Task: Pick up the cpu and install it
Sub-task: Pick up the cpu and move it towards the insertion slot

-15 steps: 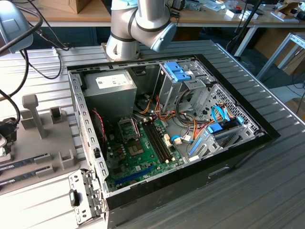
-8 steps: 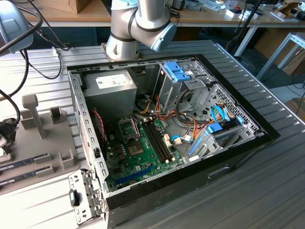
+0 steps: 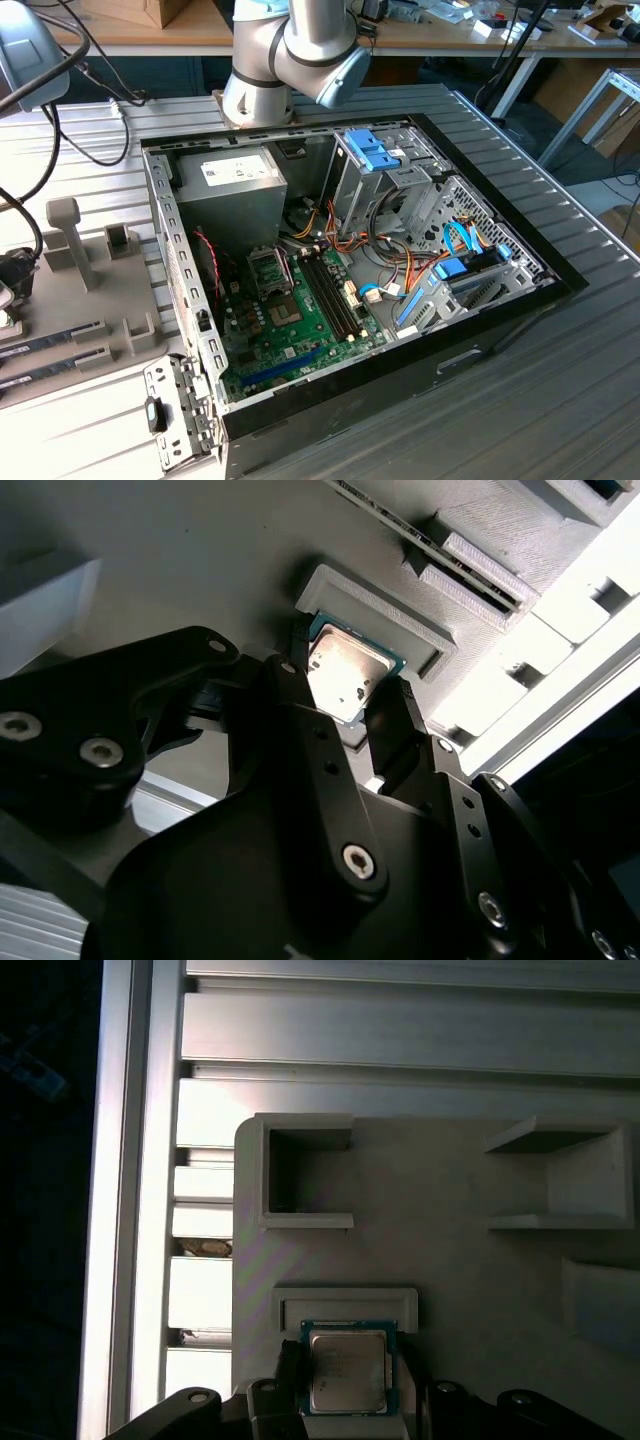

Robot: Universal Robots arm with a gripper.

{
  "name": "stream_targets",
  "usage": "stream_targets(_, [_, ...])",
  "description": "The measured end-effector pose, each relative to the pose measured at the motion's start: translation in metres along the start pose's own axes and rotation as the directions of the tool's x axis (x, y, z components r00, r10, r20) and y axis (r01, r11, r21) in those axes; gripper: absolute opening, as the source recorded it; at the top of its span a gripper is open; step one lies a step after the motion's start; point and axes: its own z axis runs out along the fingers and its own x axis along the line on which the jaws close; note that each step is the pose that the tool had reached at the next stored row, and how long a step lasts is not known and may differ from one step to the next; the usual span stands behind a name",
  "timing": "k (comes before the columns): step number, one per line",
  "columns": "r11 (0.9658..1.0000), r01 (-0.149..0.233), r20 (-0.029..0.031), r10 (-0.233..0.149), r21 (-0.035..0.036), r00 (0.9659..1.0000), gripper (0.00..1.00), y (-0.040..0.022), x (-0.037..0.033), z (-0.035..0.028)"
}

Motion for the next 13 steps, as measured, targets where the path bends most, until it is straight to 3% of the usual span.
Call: stream_targets(13, [1.0,0.0,0.0,0.0,-0.0013,1.0,0.47,0.0004,-0.0002,-0.0091])
